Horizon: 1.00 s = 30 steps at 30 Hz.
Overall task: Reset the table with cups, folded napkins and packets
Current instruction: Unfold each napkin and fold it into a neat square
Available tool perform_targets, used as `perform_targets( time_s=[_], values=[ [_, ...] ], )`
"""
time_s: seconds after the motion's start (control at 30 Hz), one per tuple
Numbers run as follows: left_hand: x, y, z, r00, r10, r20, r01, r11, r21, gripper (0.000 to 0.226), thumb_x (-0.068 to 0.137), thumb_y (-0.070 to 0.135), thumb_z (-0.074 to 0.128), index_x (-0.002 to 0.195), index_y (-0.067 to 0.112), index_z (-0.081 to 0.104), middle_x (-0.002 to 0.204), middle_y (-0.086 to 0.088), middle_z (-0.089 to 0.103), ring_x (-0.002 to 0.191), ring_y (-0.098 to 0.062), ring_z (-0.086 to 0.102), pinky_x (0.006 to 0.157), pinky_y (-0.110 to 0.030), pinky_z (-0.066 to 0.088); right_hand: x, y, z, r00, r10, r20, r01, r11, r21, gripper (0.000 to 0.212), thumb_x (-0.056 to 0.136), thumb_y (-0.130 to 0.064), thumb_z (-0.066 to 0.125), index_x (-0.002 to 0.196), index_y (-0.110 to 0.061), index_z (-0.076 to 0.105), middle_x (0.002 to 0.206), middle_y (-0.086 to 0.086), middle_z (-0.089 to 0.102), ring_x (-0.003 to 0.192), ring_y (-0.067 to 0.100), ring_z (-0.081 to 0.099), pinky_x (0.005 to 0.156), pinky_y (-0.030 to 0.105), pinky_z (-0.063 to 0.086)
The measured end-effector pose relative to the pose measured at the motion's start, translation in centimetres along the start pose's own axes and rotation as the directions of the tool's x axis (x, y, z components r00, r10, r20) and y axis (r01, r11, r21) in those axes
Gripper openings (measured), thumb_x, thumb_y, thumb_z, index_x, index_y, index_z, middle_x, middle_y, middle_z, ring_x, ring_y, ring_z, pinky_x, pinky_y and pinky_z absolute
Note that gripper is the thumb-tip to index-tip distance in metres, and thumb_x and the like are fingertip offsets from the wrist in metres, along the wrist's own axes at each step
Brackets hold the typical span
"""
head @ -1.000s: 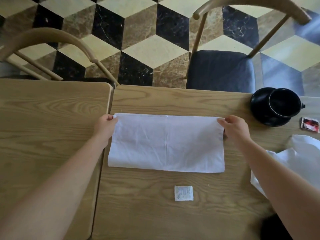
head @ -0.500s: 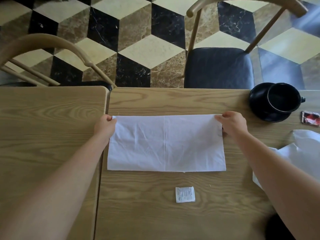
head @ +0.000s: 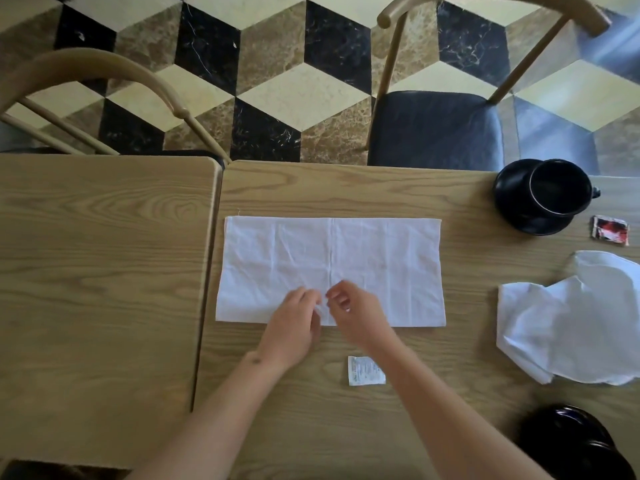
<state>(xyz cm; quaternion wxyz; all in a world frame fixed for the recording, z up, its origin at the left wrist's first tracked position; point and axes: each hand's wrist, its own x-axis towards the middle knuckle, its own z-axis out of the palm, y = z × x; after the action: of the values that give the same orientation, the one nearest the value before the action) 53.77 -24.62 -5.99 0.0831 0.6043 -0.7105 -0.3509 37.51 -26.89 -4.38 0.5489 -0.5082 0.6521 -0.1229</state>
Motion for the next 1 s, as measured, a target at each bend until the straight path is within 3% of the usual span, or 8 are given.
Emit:
perform_targets(
  time_s=[0.13,0.27,0.43,0.77,0.83,0.93,0.97,1.0],
  values=[
    [-0.4,-1.3,0.1,0.997,-0.074,0.004,0.074,0.996,0.056,0.019,0.09,-0.003,0.048,0.095,0.015,0.054,0.098,0.0,0.056,0.094,-0.02,0.051,0.08,-0.029,0.043,-0.8,1.0,2.8,0.996,0.08,0.042,-0.082,0.996,0.04,0.017,0.096,-0.011,0.055,0.102,-0.018,0.069,0.093,-0.003,0.074,0.086,0.012,0.068,0.074,0.019,0.049],
    [-1.4,-4.2,-2.0,0.971,-0.235,-0.045,0.238,0.965,0.106,0.027,0.085,-0.008,0.046,0.09,0.019,0.049,0.092,0.005,0.05,0.09,-0.016,0.048,0.076,-0.027,0.04,-1.7,3.3,-0.4,0.992,0.125,0.031,-0.124,0.992,-0.012,0.016,0.097,-0.015,0.055,0.099,-0.024,0.067,0.095,-0.007,0.073,0.085,0.007,0.069,0.067,0.015,0.048],
    [-3.0,-8.7,-5.3,0.91,-0.406,-0.087,0.414,0.902,0.122,0.028,0.084,-0.009,0.049,0.09,0.018,0.053,0.098,0.001,0.053,0.086,-0.02,0.052,0.071,-0.032,0.04,-3.2,7.4,-8.4,0.944,0.266,-0.195,-0.275,0.961,-0.017,0.021,0.085,-0.009,0.056,0.083,-0.025,0.069,0.077,-0.003,0.077,0.062,-0.001,0.069,0.047,0.009,0.042],
    [-3.0,-6.1,-5.4,0.855,-0.48,-0.195,0.514,0.834,0.2,0.016,0.088,0.0,0.051,0.087,0.016,0.054,0.09,0.002,0.056,0.088,-0.02,0.052,0.069,-0.034,0.043,-1.2,7.2,-12.4,0.937,0.308,-0.163,-0.333,0.93,-0.154,0.018,0.079,-0.013,0.049,0.075,-0.014,0.066,0.067,-0.002,0.073,0.066,0.019,0.065,0.052,0.027,0.049],
    [-3.7,-2.3,-3.7,0.883,-0.407,-0.236,0.443,0.888,0.126,0.018,0.09,0.002,0.053,0.082,0.018,0.056,0.081,0.006,0.057,0.078,-0.014,0.054,0.065,-0.027,0.044,0.5,5.4,-13.4,0.949,0.209,-0.237,-0.262,0.94,-0.219,0.013,0.085,-0.013,0.051,0.08,-0.017,0.063,0.083,0.0,0.071,0.07,0.018,0.063,0.054,0.028,0.047],
    [-3.8,5.3,1.5,0.894,-0.442,-0.073,0.411,0.874,-0.258,0.018,0.091,0.002,0.057,0.082,0.017,0.061,0.079,0.006,0.061,0.075,-0.011,0.058,0.065,-0.023,0.045,4.5,2.2,-15.0,0.953,-0.096,-0.287,-0.043,0.896,-0.442,0.024,0.09,-0.009,0.058,0.112,-0.014,0.065,0.119,0.006,0.066,0.11,0.029,0.058,0.085,0.038,0.048],
    [-3.2,7.8,3.3,0.844,-0.536,0.003,0.479,0.752,-0.453,0.014,0.093,0.005,0.058,0.086,0.015,0.063,0.08,0.005,0.064,0.074,-0.014,0.061,0.064,-0.024,0.047,6.0,1.2,-15.4,0.956,-0.141,-0.256,-0.015,0.852,-0.523,0.034,0.09,-0.007,0.057,0.123,-0.015,0.061,0.128,0.006,0.063,0.12,0.031,0.052,0.093,0.043,0.043],
    [-2.2,9.9,4.6,0.728,-0.67,0.146,0.575,0.482,-0.661,0.009,0.095,0.007,0.057,0.091,0.013,0.064,0.08,0.002,0.066,0.071,-0.016,0.062,0.062,-0.024,0.049,7.3,0.2,-15.7,0.965,-0.141,-0.22,-0.015,0.811,-0.584,0.042,0.089,-0.004,0.056,0.129,-0.017,0.057,0.132,0.004,0.06,0.125,0.031,0.047,0.097,0.046,0.037]
  ],
)
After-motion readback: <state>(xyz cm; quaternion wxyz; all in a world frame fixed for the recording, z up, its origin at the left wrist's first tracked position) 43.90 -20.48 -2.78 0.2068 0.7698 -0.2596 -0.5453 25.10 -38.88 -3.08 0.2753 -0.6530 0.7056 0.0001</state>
